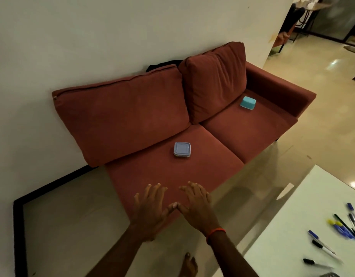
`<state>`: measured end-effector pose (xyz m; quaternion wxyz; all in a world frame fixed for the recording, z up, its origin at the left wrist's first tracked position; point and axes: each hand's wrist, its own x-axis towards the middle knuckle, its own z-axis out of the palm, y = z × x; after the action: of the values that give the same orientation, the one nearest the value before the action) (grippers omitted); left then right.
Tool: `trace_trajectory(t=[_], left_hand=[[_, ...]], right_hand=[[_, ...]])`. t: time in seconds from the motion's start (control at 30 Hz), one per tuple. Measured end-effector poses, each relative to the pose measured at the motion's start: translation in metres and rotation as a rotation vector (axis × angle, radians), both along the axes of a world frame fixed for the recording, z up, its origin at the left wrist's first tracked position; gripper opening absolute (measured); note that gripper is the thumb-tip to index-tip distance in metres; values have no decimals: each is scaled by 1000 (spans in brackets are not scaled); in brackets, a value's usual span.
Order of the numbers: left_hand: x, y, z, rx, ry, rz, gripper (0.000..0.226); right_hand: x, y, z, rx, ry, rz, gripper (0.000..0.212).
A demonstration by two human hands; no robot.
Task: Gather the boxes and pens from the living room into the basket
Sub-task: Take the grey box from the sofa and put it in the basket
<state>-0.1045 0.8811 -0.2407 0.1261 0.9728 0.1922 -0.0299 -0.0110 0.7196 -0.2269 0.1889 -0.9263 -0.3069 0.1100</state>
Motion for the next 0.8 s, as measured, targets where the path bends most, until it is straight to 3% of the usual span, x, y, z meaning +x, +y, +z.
trace_trajectory(t=[0.17,0.67,0.8], left_hand=[[52,20,2,12,31,6,98],[174,85,-23,-178,159,-4,87],[207,106,-40,-224,203,-11,97]], right_hand=[[51,18,-8,3,35,12,59],[167,84,-32,12,139,-56,63],[197,98,-47,-11,164,-59,62]])
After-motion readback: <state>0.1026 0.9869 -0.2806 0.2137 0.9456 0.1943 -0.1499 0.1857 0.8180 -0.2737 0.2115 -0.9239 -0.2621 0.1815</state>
